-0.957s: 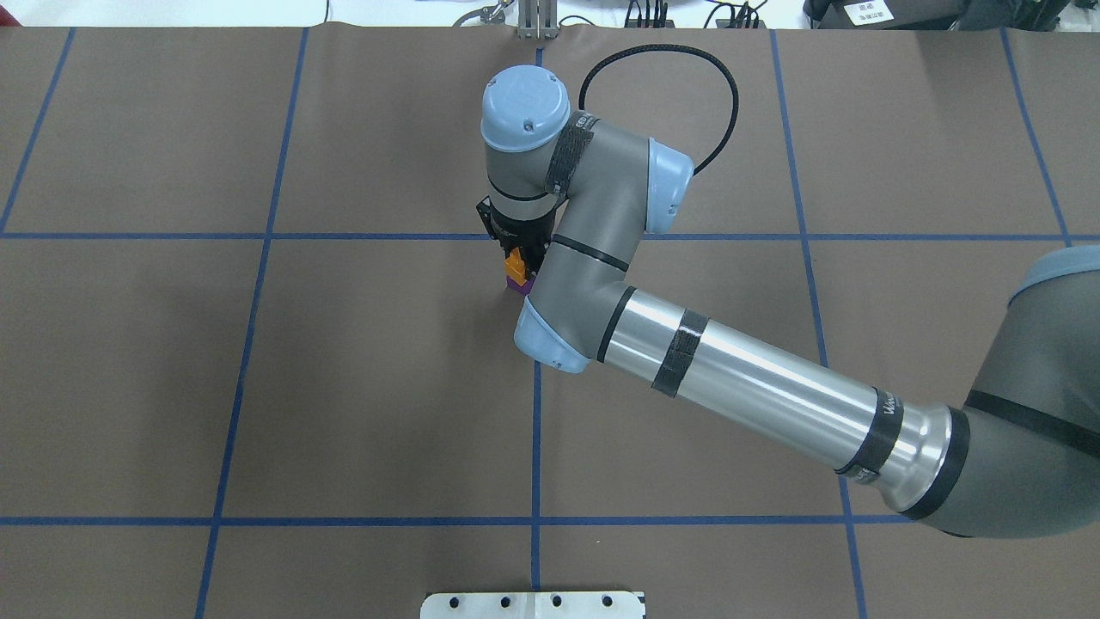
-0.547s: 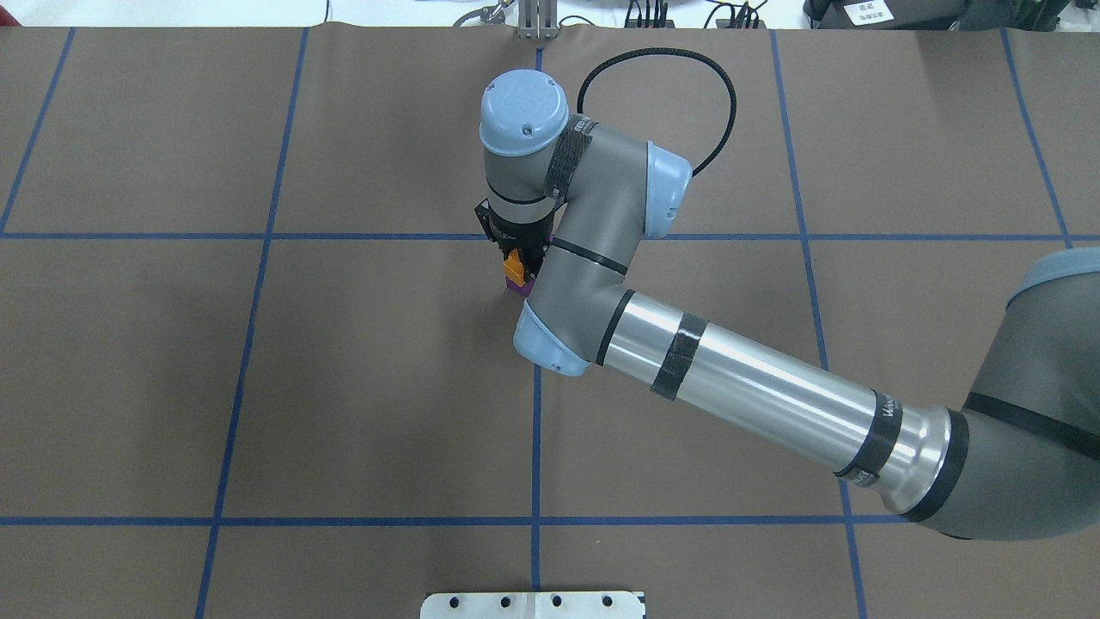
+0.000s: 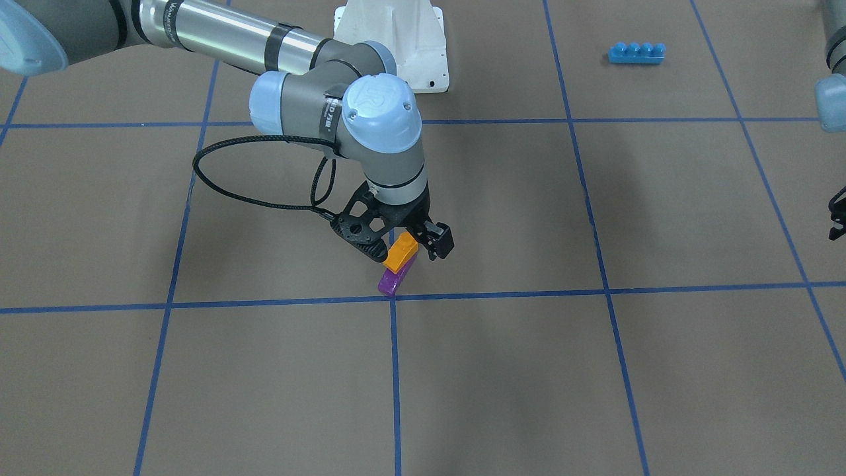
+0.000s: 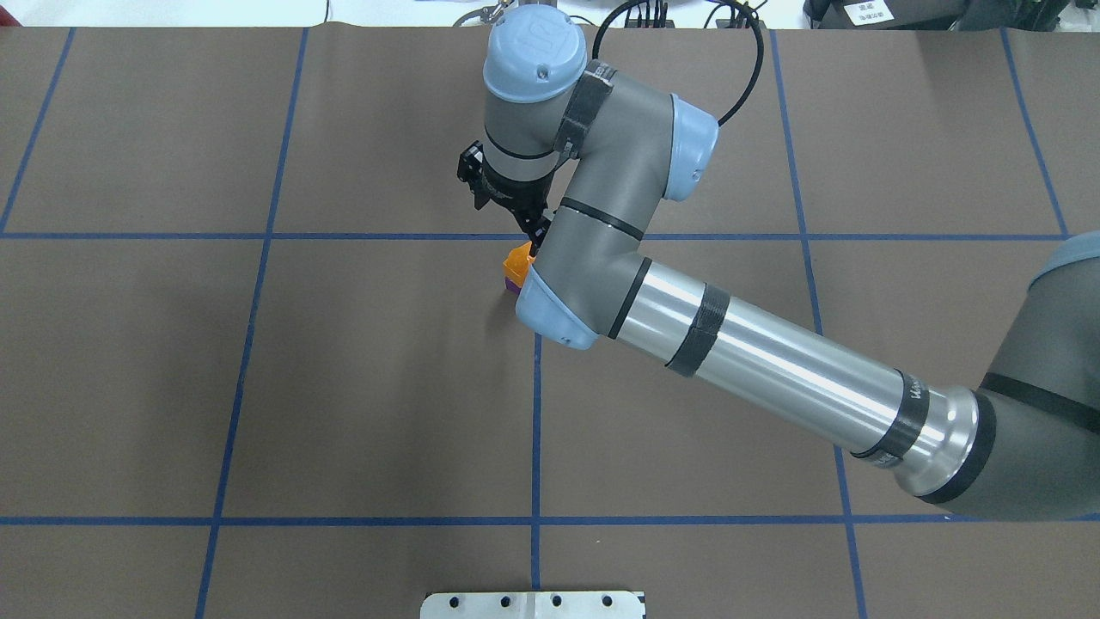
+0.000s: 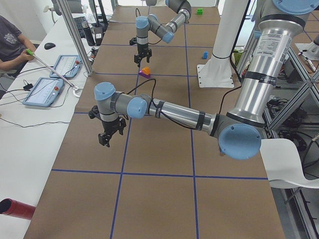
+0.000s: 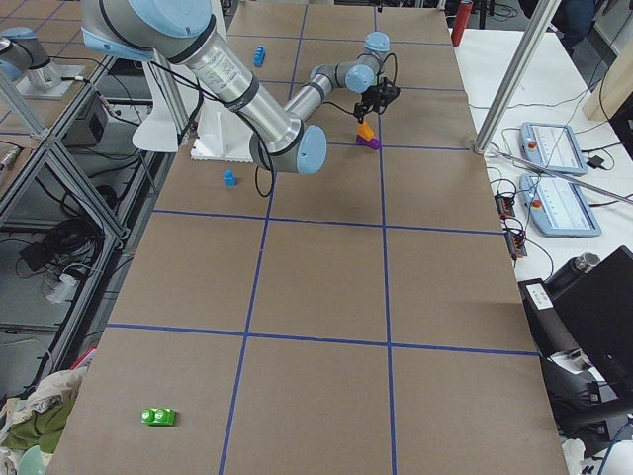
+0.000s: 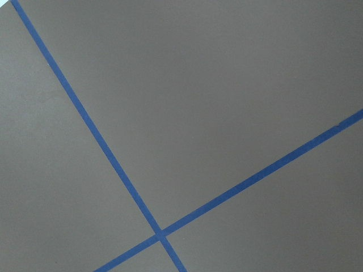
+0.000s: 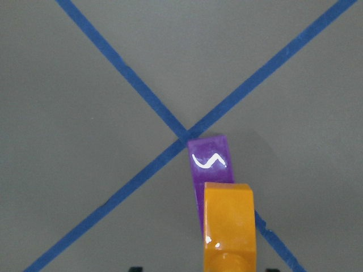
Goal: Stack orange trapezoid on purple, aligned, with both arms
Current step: 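Open the right gripper and lift it off the stacked blocks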
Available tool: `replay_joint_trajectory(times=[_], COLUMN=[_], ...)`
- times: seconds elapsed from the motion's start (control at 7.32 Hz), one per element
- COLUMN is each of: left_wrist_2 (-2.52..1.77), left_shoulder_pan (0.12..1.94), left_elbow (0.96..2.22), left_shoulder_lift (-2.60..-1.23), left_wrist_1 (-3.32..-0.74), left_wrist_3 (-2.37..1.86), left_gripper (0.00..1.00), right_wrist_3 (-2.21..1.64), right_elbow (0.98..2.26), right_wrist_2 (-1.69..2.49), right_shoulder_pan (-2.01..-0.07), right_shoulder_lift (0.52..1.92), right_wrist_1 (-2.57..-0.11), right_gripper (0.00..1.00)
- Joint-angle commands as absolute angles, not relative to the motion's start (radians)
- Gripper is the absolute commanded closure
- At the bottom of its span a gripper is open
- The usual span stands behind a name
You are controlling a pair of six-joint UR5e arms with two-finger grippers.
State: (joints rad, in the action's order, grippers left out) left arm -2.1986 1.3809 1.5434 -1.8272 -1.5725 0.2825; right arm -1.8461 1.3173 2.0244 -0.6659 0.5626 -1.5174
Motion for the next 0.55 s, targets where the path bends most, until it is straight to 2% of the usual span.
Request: replay_joint_trajectory(times=[0.0,0.14,0.41], left_wrist_2=[-2.2,-2.2,-2.198], left_shoulder_pan=[1.406,1.432,1.483], left_elbow=[1.543,1.536,1.532], left_shoulder_lift=[-1.807,-1.801,-1.773], left_wrist_1=[-1.577,-1.575,-1.577], left_wrist_3=[0.284,0.282,0.329], left_gripper=[0.0,0.0,0.0], right_wrist_3=[-1.606,-1.462,-1.064], right_elbow=[1.582,1.739,1.853], right_wrist_2=[2.034,2.042,2.153], right_shoulder_pan=[-0.73,-0.797,-1.005], right_shoulder_lift=[0.66,0.805,1.089], right_wrist_1=[-1.779,-1.817,-1.815], right_gripper=[0.0,0.0,0.0])
